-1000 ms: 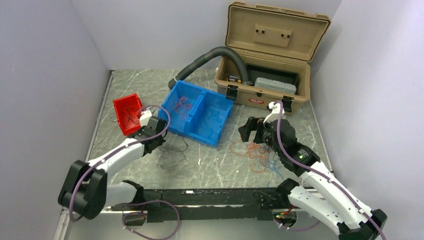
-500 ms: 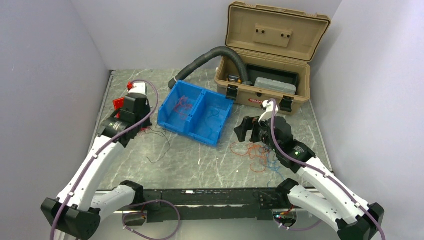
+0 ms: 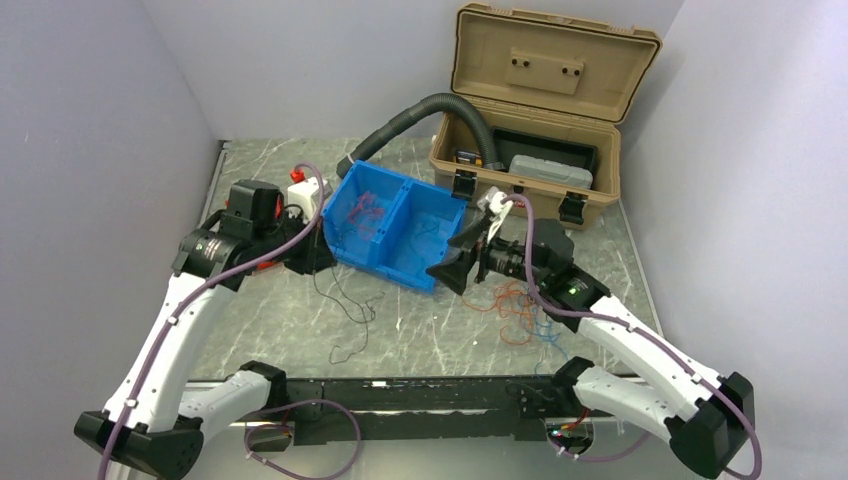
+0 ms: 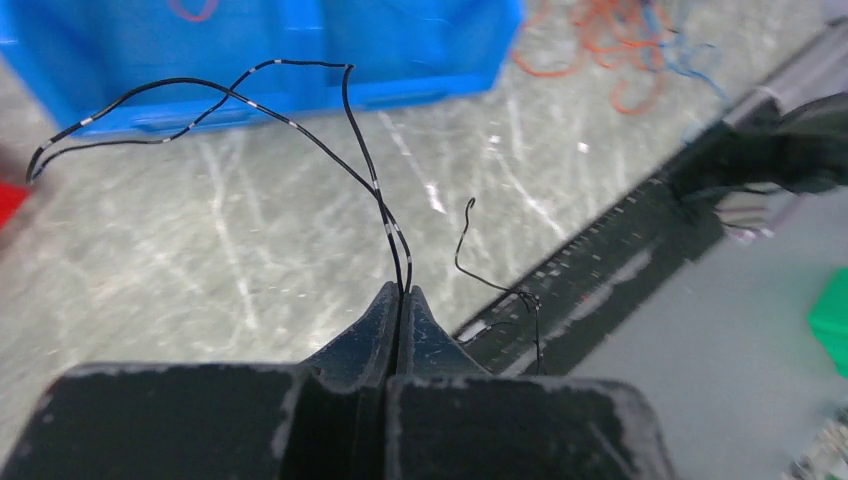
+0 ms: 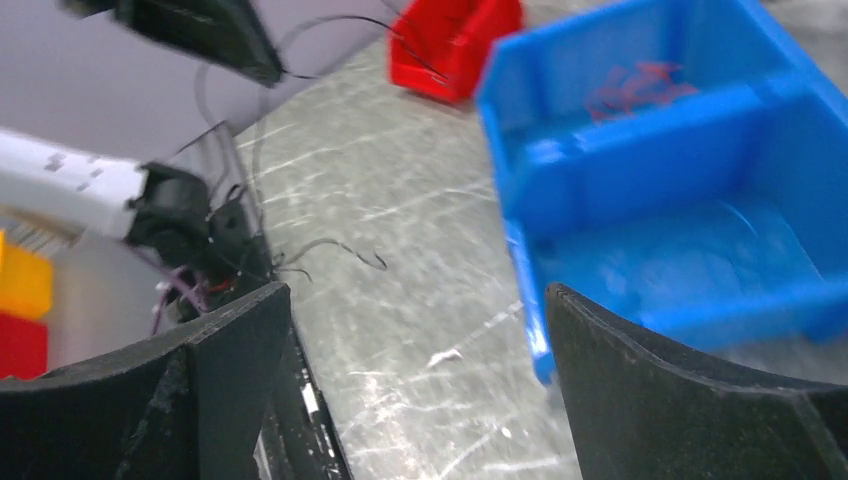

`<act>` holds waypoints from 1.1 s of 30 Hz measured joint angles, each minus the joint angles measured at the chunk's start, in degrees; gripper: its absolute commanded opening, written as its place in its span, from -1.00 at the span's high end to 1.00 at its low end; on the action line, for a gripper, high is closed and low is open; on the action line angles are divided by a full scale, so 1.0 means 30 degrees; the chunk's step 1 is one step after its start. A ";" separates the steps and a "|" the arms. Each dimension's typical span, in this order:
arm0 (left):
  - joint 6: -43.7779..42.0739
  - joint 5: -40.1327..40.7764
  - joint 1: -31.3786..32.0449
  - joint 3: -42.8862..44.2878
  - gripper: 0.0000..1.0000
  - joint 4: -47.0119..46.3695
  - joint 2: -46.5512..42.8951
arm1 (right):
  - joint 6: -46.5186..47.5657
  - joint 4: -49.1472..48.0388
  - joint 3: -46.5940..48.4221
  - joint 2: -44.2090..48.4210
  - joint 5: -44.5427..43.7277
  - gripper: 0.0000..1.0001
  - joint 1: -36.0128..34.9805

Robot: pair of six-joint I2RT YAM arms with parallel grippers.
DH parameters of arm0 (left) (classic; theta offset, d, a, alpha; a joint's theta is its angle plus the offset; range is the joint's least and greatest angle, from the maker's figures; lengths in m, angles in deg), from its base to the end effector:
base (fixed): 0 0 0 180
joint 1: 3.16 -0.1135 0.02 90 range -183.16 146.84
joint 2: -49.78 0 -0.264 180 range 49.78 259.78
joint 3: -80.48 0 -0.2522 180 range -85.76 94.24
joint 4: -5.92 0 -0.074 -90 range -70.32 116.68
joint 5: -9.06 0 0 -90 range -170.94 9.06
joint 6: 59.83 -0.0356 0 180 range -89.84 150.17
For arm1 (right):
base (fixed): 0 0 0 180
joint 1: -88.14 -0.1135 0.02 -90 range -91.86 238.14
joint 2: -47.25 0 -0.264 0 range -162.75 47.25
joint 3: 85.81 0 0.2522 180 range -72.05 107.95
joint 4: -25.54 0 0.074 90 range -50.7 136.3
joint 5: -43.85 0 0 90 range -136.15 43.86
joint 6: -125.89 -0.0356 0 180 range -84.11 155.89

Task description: Untangle the cables

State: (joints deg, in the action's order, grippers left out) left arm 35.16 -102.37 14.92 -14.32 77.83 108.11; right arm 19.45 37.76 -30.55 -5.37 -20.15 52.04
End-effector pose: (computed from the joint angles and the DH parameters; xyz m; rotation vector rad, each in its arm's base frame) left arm 0.1690 -0.0689 0.3764 0.4546 2.3337 -0.6356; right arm 0.1655 0.1400 0.3173 -0.6567 1.7222 1.0514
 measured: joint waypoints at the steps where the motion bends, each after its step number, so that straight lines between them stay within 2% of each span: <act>1: -0.0015 -0.0852 0.0000 -0.0051 1.00 0.0073 -0.0175 | 0.0517 -0.0510 0.0029 -0.0036 0.0393 -0.99 -0.0408; 4: -0.0007 -0.2856 0.0175 -0.0146 1.00 0.0087 -0.0423 | 0.2463 -0.1639 0.0000 -0.0051 0.0372 -0.92 -0.2885; 7: 0.0066 -0.3628 0.0976 -0.0153 1.00 0.0029 -0.0182 | 0.4320 -0.4386 -0.0954 -0.0044 0.0517 -0.91 -0.4728; 10: 0.0211 -0.3810 0.2317 -0.0219 1.00 -0.0233 0.0262 | 0.5282 -0.6615 -0.1785 -0.0627 0.0503 -0.86 -0.4801; 16: 0.1093 -0.3526 0.4488 -0.0372 1.00 -0.1268 0.0809 | 0.6798 -0.9420 -0.1326 -0.3570 0.0291 -0.86 -0.5770; 23: 0.1953 -0.2885 0.5093 -0.0801 1.00 -0.2696 0.0736 | 0.7949 -1.1482 -0.0495 -0.5064 -0.0095 -0.86 -0.7067; 33: 0.2594 -0.2149 0.5829 -0.0918 1.00 -0.3439 0.0772 | 0.8553 -1.1963 0.1188 -0.6725 -0.0525 -0.87 -0.8240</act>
State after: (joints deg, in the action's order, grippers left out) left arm 42.94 -108.82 32.41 -17.08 67.51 110.42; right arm 45.11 1.87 -26.99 -25.54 -21.72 27.32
